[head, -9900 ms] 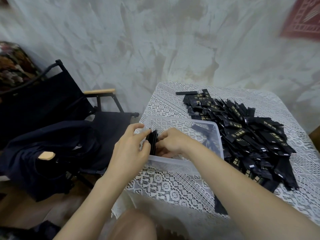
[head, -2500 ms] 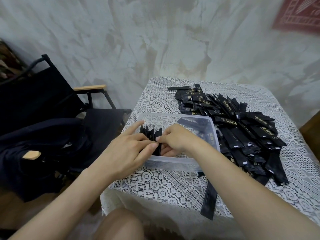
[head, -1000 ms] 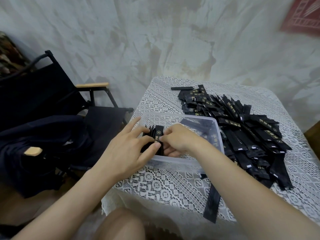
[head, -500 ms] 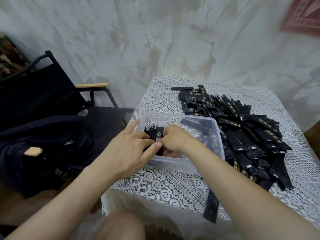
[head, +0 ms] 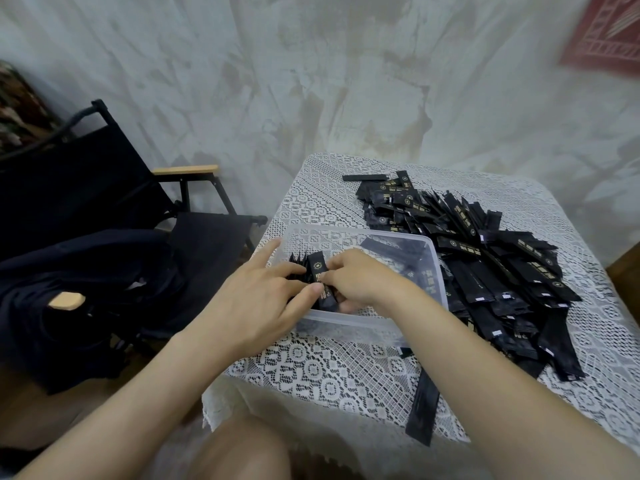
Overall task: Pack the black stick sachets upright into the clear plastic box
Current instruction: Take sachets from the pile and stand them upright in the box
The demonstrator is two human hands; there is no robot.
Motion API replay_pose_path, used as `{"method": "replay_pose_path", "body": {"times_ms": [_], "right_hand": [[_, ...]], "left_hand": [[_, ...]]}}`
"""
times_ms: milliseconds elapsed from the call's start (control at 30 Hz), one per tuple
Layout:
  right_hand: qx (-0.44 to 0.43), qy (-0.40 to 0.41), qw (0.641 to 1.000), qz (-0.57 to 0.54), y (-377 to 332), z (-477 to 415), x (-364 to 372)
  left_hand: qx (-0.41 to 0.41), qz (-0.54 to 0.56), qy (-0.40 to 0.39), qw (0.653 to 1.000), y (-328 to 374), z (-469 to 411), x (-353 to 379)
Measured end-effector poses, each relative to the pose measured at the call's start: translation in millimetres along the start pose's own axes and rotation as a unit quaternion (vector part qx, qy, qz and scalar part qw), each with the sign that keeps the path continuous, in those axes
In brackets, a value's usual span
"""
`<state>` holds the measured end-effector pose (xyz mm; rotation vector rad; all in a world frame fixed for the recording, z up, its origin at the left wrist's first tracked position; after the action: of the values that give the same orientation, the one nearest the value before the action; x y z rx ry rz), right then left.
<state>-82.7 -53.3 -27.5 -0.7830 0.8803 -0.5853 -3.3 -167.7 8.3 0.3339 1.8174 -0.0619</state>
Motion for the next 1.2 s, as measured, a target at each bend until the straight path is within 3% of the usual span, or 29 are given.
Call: {"method": "replay_pose_path", "body": {"times_ms": [333, 567, 900, 1000, 1200], "right_hand": [[0.017, -0.015, 0.999, -0.049, -2, 5, 3], [0.021, -0.022, 0.999, -0.044, -5, 2, 7], [0.012, -0.030, 0.999, -0.042, -3, 5, 4], [0.017, -0.024, 0.999, -0.041, 1, 5, 1], [0.030, -0.019, 0.996, -0.081, 5, 4, -5]], "left_hand": [[0.028, -0.002, 0.043, 0.999, 5, 2, -7], [0.021, 0.009, 0.018, 1.000, -1, 0, 2], [0.018, 0.013, 0.041, 0.999, 2, 1, -4], [0.003, 0.029, 0.011, 1.000, -1, 1, 0], [0.032, 0.016, 0.002, 0.999, -2, -1, 2]]}}
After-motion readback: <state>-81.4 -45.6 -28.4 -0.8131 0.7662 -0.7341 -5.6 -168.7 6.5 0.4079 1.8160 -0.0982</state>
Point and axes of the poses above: each hand's wrist, its own z-axis away from the middle knuckle, its own x-axis out of the palm, y = z × x, the point moved 7 cm from there along -z, towards the middle knuckle, and after that the axes turned 4 degrees about y, right-handed, at the moved point
